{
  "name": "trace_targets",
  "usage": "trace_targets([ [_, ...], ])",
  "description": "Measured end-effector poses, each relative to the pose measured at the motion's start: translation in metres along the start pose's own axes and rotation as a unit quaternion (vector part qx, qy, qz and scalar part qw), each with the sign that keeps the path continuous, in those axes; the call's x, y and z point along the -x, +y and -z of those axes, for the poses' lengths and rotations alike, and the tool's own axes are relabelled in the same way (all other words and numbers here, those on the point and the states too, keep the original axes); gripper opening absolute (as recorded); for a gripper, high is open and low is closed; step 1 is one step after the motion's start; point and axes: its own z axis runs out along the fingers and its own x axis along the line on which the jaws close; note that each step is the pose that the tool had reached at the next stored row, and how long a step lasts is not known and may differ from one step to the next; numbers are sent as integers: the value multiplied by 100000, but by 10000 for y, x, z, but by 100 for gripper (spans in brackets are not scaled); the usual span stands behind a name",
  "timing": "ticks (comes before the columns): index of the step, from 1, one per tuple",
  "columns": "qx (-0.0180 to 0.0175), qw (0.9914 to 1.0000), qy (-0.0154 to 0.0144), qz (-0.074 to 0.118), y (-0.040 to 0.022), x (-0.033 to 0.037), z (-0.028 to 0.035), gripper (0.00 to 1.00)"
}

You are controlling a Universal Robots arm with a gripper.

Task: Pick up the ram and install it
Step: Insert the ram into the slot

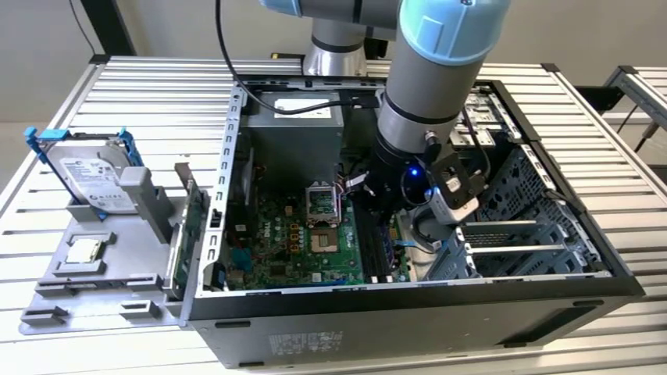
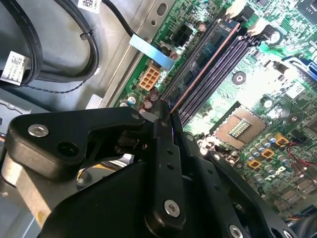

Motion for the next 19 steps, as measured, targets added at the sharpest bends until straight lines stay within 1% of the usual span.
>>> trace_targets([
  [5,17,100000,-3,-16,1,0,-2,0],
  [13,-15,99985,-65,-1756,1,-16,-4,0],
  [19,-37,99984,-64,-1806,-2,-17,-68,0],
])
